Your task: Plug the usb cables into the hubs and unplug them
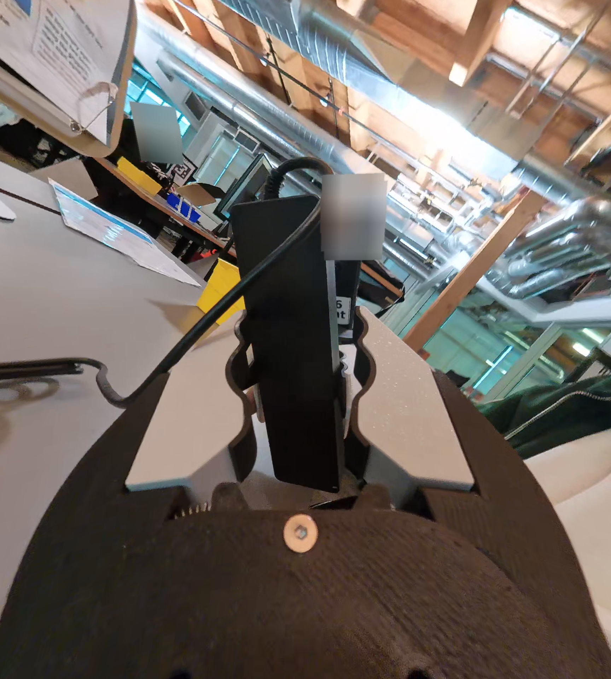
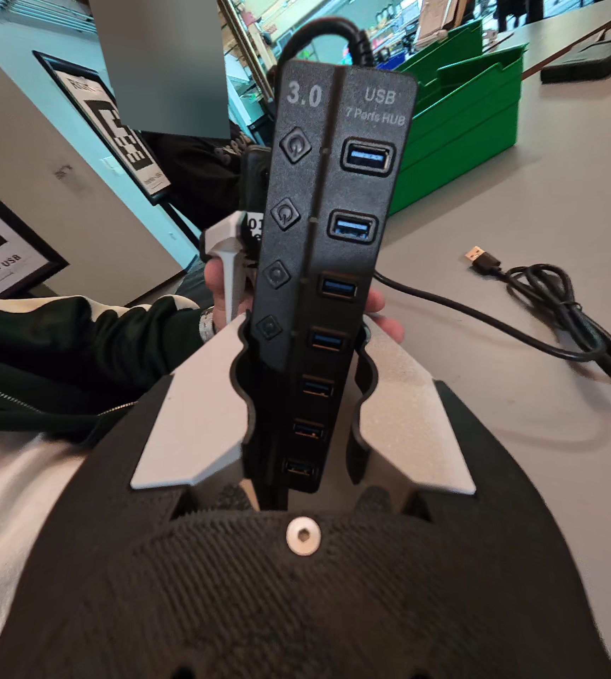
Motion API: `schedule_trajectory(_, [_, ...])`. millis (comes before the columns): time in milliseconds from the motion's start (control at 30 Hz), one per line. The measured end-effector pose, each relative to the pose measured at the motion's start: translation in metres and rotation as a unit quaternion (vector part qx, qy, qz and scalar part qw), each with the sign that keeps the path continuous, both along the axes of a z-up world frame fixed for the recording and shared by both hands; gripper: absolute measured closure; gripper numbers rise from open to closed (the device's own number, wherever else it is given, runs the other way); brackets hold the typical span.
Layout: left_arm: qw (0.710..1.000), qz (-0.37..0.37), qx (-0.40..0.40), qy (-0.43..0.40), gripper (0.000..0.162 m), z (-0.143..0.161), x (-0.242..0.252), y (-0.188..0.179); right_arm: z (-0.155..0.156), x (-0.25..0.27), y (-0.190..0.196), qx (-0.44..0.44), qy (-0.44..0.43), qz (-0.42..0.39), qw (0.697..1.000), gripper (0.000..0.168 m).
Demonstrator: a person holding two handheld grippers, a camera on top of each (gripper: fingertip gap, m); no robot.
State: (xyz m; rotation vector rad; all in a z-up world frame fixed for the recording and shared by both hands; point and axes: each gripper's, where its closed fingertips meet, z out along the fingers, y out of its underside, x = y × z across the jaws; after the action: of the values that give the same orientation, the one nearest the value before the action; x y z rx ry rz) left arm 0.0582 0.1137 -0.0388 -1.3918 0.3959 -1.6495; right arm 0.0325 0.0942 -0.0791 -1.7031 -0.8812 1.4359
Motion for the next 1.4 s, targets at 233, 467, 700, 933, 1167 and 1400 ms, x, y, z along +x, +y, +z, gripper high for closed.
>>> schedule_trajectory(233, [0.995,0.057,0.057,0.063,0.089,0.0,-0.009,0.009,0.012,0.007,0.003,-0.026,0.048,0.008,0.998,0.113])
schedule_trajectory(467, [0.992,-0.071,0.008,0.109,0.066,-0.029,0.023,-0.015,0.002,-0.003,-0.016,0.005,0.006,0.056,0.998,0.113])
schedule_trajectory(700, [0.994,-0.084,0.035,0.057,0.087,-0.011,0.018,-0.025,-0.012,-0.013,-0.033,0.003,-0.027,0.1,0.995,0.113])
schedule_trajectory(933, [0.998,-0.058,0.023,0.003,0.105,0.002,-0.001,-0.011,-0.008,-0.009,-0.029,-0.019,-0.007,0.106,0.994,0.113])
schedule_trajectory(1167, [0.998,-0.054,0.025,-0.004,0.098,0.004,-0.002,-0.011,-0.005,-0.009,-0.028,-0.021,0.004,0.103,0.994,0.113])
schedule_trajectory(1400, [0.998,-0.051,0.041,-0.002,0.107,0.006,-0.003,-0.013,0.0,-0.008,-0.029,-0.024,0.019,0.105,0.994,0.113])
